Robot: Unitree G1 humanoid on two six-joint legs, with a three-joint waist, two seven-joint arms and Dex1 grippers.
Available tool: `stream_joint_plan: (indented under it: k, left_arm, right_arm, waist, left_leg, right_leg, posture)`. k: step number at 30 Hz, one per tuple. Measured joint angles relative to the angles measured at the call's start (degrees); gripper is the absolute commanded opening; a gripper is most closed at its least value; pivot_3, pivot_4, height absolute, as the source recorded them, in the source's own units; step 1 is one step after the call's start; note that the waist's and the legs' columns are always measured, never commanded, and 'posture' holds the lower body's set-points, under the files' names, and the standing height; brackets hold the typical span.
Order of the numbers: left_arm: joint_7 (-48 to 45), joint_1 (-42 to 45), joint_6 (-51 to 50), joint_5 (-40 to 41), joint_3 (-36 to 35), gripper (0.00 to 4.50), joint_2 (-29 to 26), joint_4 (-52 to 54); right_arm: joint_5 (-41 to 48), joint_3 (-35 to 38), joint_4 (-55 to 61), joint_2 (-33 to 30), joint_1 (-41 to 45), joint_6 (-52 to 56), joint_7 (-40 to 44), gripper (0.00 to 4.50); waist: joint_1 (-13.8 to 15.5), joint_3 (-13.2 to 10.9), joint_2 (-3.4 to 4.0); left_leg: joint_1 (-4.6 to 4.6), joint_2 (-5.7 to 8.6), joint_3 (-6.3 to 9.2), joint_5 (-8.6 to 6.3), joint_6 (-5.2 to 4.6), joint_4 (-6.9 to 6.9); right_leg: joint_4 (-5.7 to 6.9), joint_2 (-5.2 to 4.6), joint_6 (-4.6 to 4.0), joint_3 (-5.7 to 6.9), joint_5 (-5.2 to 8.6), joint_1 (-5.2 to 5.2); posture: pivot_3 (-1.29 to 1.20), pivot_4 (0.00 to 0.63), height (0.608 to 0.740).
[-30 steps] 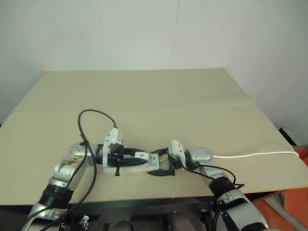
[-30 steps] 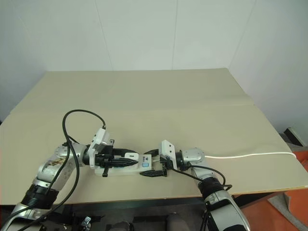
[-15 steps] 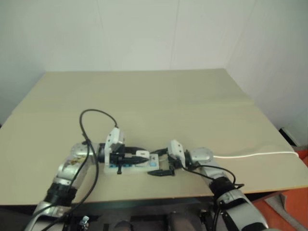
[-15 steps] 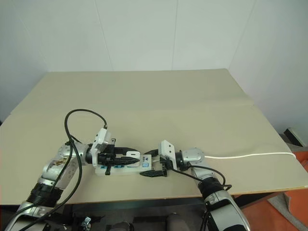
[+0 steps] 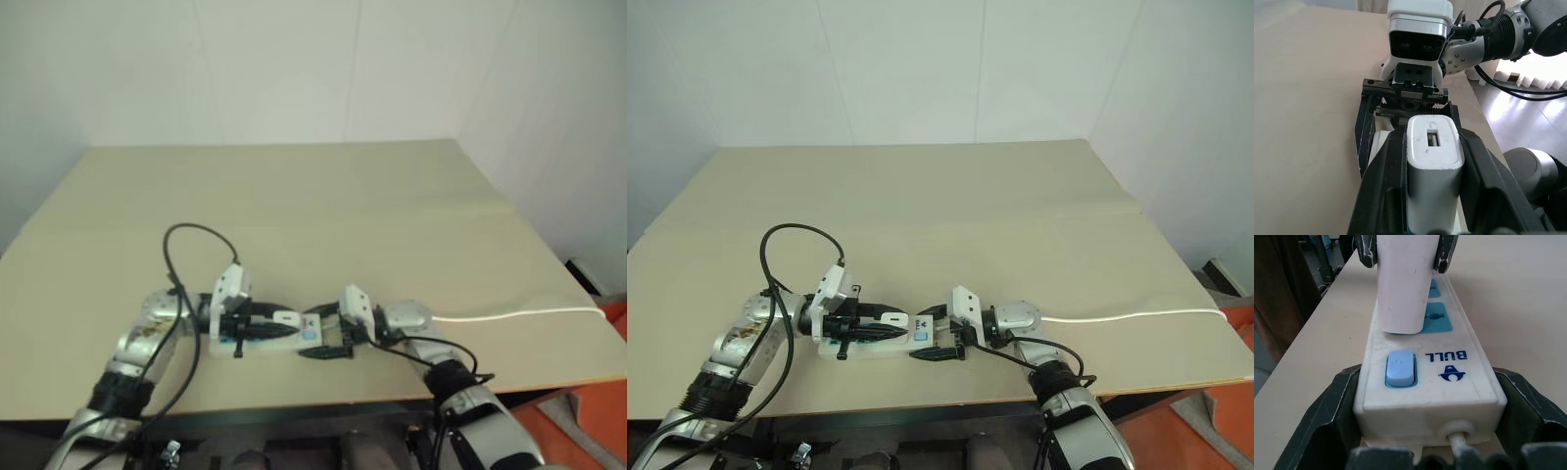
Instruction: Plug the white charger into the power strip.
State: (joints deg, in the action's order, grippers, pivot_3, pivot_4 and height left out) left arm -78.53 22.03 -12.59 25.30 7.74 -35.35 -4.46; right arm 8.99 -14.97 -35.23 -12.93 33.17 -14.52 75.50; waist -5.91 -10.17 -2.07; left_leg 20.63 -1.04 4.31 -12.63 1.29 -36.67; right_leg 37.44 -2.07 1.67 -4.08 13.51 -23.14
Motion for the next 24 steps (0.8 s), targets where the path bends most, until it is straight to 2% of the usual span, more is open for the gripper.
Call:
stream_joint_plan:
  k: [6,15,24]
  left_arm:
    - [-0.35,-2.02,1.59,0.01,-0.14,1.03,-2.74,0.73]
    - [0.25,-2.71,2.39,0.00,0.04,1.03,-3.19,1.01]
    - [-0.39,0.56,2.44,-1.36,2.84,1.03,-3.19,-0.15]
  right_arm:
    - [-0.44,-0.38,0.25,0.38,-0.01,0.05,0.00,3.43]
    - [-0.81,-0.43,0.20,0.65,0.08,0.10,0.00,3.43]
    - [-0.85,-0.27,-0.12,0.28,0.08,0.41,0.02,3.43]
  waist:
    - [-0.07,0.00,0.00]
    - [-0.05,0.00,0.00]
    - [0.37,0.03,0.00]
  left_leg:
    - [-0.25,-0.04,-0.04,0.00,0.01,0.27]
    - [-0.32,-0.16,-0.05,0.00,0.01,0.34]
    - [-0.37,-0.16,-0.05,0.00,0.01,0.33]
  right_leg:
    - [0.03,0.06,-0.16,-0.05,0.12,0.05]
    - [0.04,0.21,-0.22,-0.09,0.16,0.05]
    - [-0.02,0.23,-0.22,-0.08,0.17,0.16]
  posture:
    - [0.00,0.150,0.740]
    - [0.00,0.150,0.740]
    - [0.00,0.150,0.740]
